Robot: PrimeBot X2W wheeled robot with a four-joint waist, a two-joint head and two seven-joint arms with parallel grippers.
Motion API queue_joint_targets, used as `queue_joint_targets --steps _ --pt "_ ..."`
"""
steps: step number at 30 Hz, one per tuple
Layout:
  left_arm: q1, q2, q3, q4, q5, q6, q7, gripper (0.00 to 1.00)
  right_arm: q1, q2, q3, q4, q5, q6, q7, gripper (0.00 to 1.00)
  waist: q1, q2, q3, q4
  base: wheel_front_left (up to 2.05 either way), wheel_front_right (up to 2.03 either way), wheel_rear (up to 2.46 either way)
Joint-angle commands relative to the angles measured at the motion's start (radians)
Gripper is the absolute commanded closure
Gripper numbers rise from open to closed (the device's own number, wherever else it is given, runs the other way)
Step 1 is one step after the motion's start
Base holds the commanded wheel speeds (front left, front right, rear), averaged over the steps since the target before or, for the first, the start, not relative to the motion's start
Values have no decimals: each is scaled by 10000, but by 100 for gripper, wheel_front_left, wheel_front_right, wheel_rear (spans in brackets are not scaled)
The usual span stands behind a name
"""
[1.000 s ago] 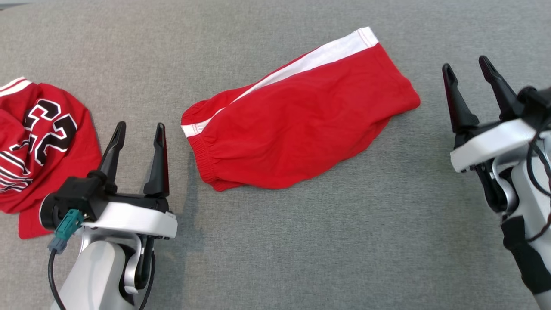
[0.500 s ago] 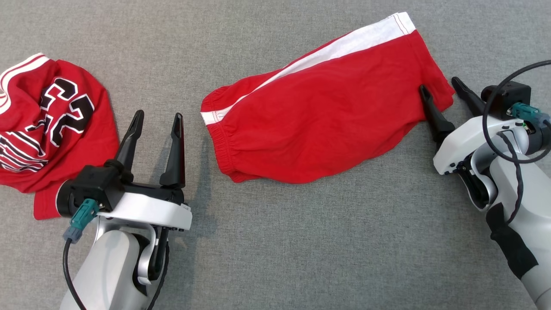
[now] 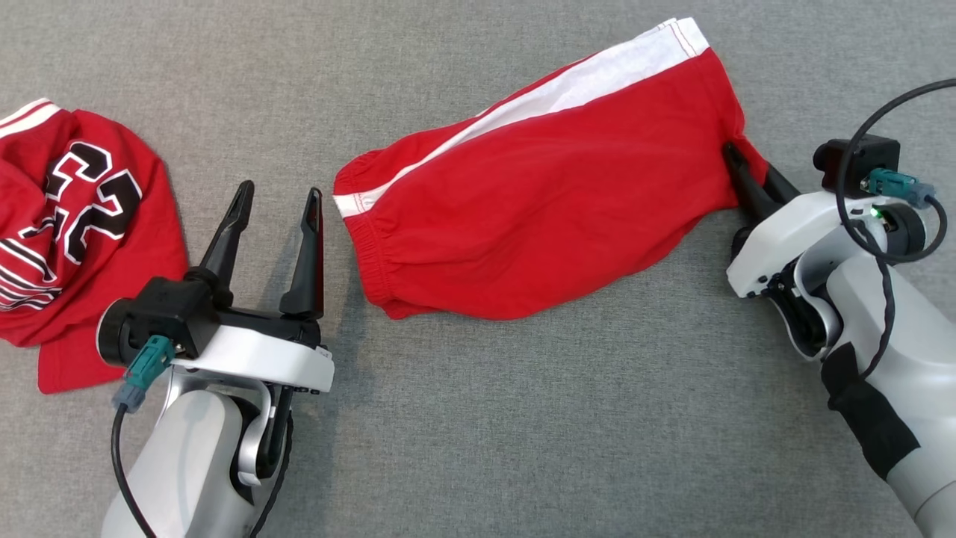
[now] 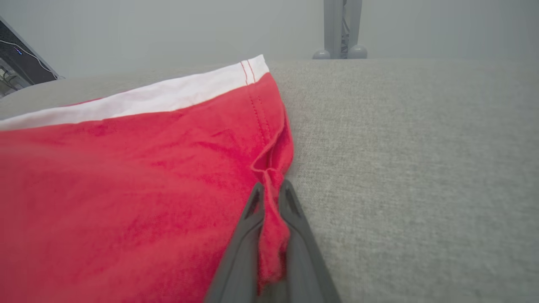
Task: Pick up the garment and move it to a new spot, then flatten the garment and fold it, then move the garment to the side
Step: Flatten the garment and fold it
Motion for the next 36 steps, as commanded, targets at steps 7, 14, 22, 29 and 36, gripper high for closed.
queue_joint_targets --steps 7,14,22,29,36 --pt "86 248 163 -67 -63 137 35 0 1315 40 57 -186 769 1 -547 100 0 0 -287 -410 0 0 0" --pt "436 500 339 -291 -140 337 138 0 2823 -6 -1107 -1188 1055 -2 -683 100 0 0 -649 -797 0 0 0" --pt "1030 800 530 -760 -252 548 352 0 4636 279 -2514 -2628 318 -1 -685 100 0 0 -990 -1150 0 0 0" --pt "1288 892 515 -1024 -321 644 532 0 5254 509 -3032 -3207 -146 -1 -687 100 0 0 -1107 -1267 0 0 0" --pt "1240 854 378 -1112 -321 623 589 0 5047 379 -3220 -3317 -354 -1 -656 100 0 0 -1151 -1189 0 0 0"
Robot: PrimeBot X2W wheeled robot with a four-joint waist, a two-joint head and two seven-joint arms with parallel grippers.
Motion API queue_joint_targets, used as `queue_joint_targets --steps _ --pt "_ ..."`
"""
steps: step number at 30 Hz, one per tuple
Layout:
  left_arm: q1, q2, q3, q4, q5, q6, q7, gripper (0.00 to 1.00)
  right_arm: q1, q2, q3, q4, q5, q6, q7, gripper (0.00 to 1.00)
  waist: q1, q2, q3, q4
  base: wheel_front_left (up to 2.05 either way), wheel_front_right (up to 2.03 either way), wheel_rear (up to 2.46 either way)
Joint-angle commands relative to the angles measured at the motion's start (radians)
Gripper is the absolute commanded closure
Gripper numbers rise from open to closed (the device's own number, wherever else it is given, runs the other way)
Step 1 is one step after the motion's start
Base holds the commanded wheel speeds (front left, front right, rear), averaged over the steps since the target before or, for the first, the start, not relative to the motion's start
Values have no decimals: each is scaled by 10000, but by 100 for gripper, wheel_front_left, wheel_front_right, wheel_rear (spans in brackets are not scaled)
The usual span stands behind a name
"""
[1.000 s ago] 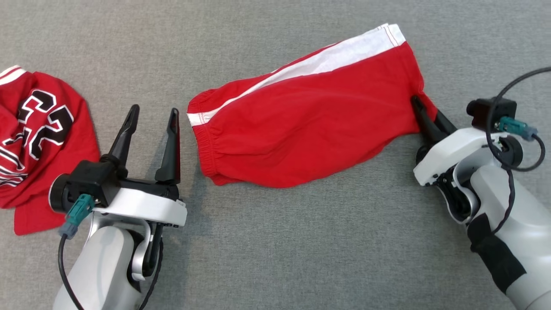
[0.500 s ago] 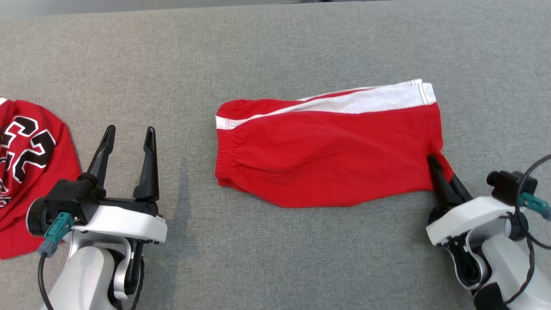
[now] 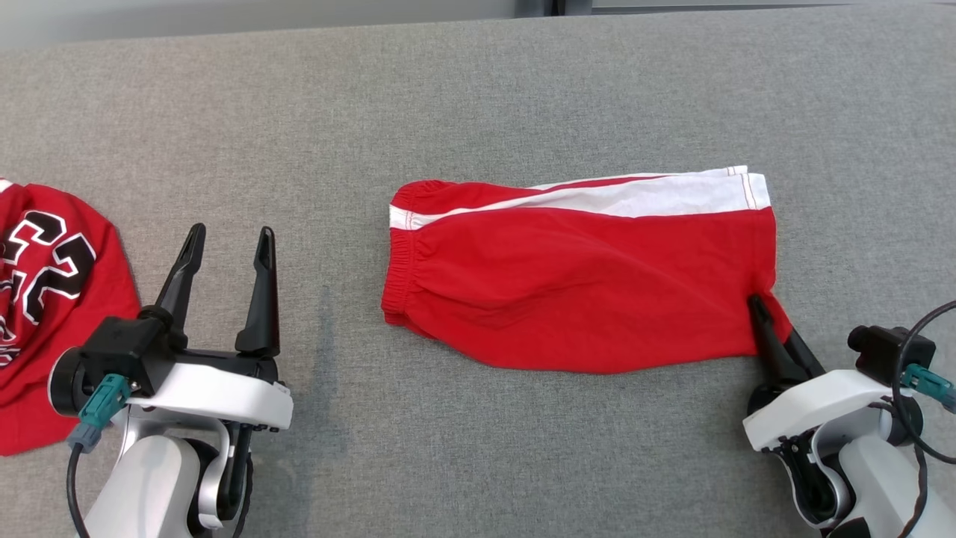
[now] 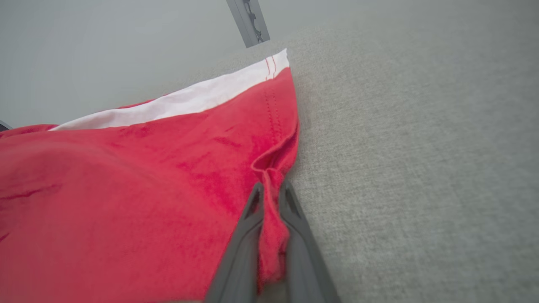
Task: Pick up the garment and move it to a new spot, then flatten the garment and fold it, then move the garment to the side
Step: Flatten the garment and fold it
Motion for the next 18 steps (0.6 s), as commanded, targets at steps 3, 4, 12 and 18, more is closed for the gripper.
queue_joint_targets --steps 3,4,12,18 --pt "1 -12 -31 -8 -50 -2 -12 0 -276 -155 -82 -41 -153 -3 75 100 0 0 -14 63 0 0 0" --pt "-14 -17 -47 -2 -61 -10 -23 0 -362 -160 -52 -106 -211 -1 88 100 0 0 -15 76 0 0 0" --pt "-123 -114 -211 147 -74 -11 -65 0 -1318 269 731 -1381 -526 -1 460 100 0 0 -141 192 0 0 0" --pt "-228 -248 -340 240 -75 -37 -108 0 -2084 790 1866 -2017 -758 -1 981 100 0 0 -178 389 0 0 0"
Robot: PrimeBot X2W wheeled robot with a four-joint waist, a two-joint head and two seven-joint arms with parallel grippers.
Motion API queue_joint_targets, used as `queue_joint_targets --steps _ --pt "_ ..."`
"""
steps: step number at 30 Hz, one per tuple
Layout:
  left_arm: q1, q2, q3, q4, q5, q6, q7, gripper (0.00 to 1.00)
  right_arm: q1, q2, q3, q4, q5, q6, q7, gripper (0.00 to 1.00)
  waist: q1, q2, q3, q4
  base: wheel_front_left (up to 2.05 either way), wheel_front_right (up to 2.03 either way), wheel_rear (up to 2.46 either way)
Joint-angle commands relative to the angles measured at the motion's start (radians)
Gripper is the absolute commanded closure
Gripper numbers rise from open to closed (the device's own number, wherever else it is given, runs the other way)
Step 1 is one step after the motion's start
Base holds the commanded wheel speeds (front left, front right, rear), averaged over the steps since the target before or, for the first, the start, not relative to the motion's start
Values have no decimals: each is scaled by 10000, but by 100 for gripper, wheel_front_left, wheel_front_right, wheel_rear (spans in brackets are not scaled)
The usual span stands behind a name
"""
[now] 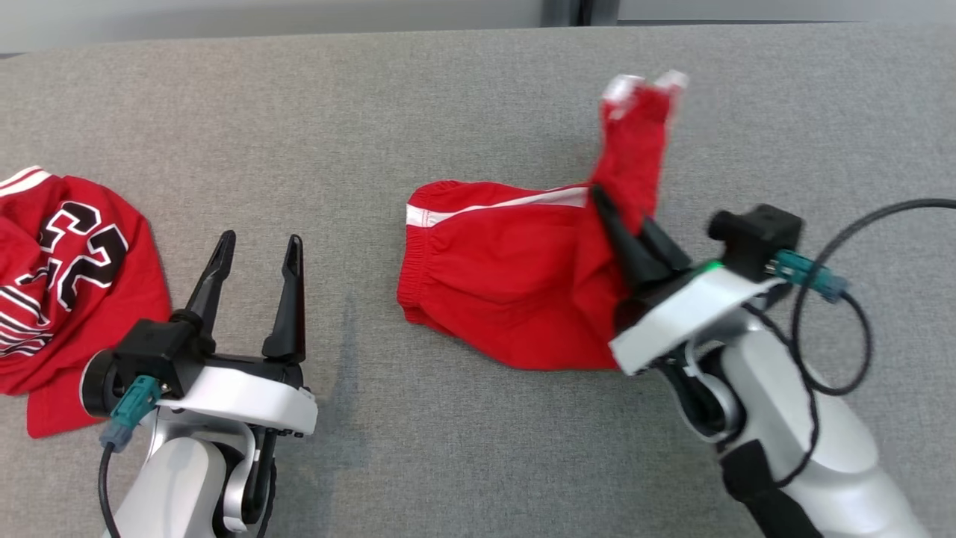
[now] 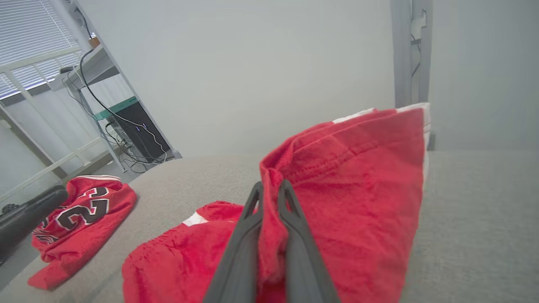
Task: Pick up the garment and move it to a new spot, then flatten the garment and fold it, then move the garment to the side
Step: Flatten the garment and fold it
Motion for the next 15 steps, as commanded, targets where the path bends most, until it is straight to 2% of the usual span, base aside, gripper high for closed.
queue_joint_targets --steps 1,9,15 --pt "-130 -26 -7 38 -48 -23 -27 0 -151 20 146 -52 -7 2 66 100 0 0 -13 50 0 0 0" --pt "-269 -226 -274 316 -62 -140 -125 0 -1179 489 2125 541 636 2 362 100 0 0 39 477 0 0 0" --pt "-439 -383 -391 538 -83 -239 -235 0 -1571 504 3801 1047 1929 4 114 100 0 0 116 807 0 0 0"
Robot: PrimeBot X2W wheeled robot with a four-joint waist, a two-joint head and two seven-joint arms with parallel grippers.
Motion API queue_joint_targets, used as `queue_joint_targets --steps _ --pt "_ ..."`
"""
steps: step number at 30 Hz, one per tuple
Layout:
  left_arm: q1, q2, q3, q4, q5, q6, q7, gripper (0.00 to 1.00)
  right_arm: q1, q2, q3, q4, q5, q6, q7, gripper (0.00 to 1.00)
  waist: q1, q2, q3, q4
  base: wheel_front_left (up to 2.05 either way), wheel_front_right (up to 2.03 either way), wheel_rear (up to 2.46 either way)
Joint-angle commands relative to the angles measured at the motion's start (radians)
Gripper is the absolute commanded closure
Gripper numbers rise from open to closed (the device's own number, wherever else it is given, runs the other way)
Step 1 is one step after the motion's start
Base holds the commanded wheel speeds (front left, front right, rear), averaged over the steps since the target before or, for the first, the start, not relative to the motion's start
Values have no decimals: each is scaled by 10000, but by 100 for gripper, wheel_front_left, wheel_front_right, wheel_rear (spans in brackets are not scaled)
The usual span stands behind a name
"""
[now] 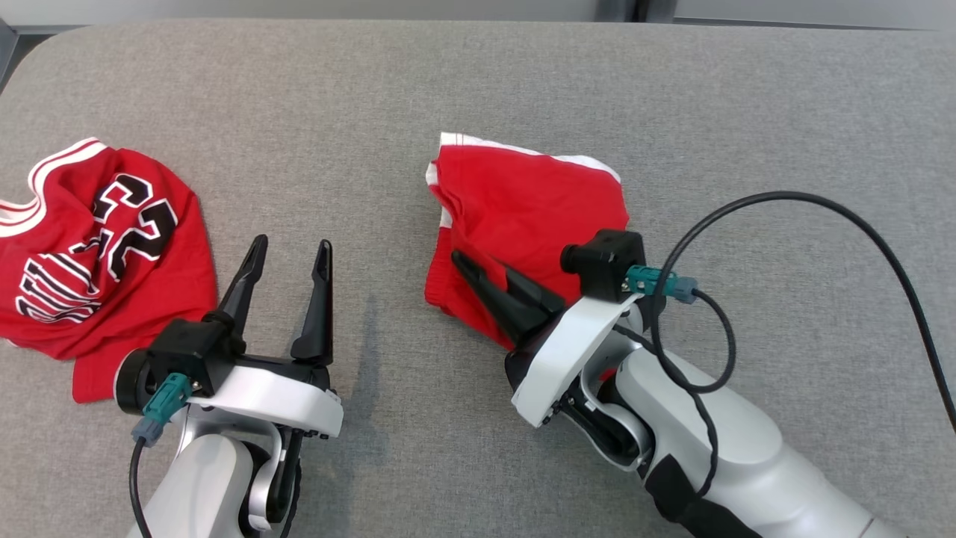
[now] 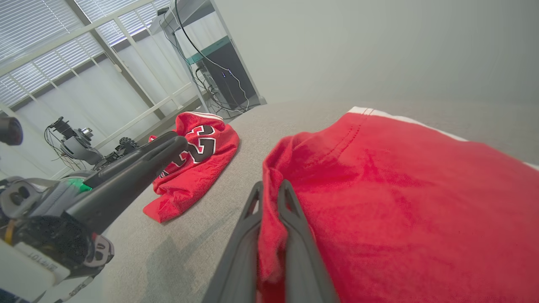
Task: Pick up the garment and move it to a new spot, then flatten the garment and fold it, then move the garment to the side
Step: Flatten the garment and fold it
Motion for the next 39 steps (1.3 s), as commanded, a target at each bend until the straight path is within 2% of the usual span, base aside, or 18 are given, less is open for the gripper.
queue_joint_targets --steps 1,7,8,9,10,18,23,25,29,39 --pt "-238 -22 -3 53 -35 -78 -71 0 -103 -62 169 143 182 6 -93 100 0 -1 23 61 0 0 0" --pt "-234 -72 -47 216 -34 -60 -166 0 -473 -54 1204 780 848 6 -370 99 0 -1 63 160 0 0 0" --pt "-244 -88 -60 237 -35 -71 -164 0 -510 -53 1356 812 928 6 -422 58 0 -1 68 160 0 0 0" --pt "-256 -94 -62 255 -40 -77 -181 0 -562 -52 1506 829 999 6 -508 9 0 -1 70 155 0 0 0" --pt "-278 -96 -65 297 -43 -86 -184 0 -698 -55 1701 863 1120 6 -641 0 0 -1 68 137 0 0 0" --pt "-187 15 36 362 -68 5 -258 0 -920 -56 2193 380 839 6 -1109 0 0 -1 -46 -97 0 0 0" --pt "-49 63 92 328 -97 58 -269 0 -744 -63 1749 66 459 6 -1198 0 0 -1 -154 -281 0 0 0" --pt "-1 91 106 290 -106 103 -255 0 -603 -64 1238 68 105 4 -1193 0 0 -1 -215 -363 0 0 0" --pt "59 225 187 177 -124 182 -216 0 -69 -125 -434 -279 -710 6 -1190 0 0 -1 -369 -537 0 0 0" --pt "701 616 424 -108 -205 459 -93 0 2065 -990 -4542 -1164 -2554 6 -1192 0 0 -1 -1040 -970 0 0 0"
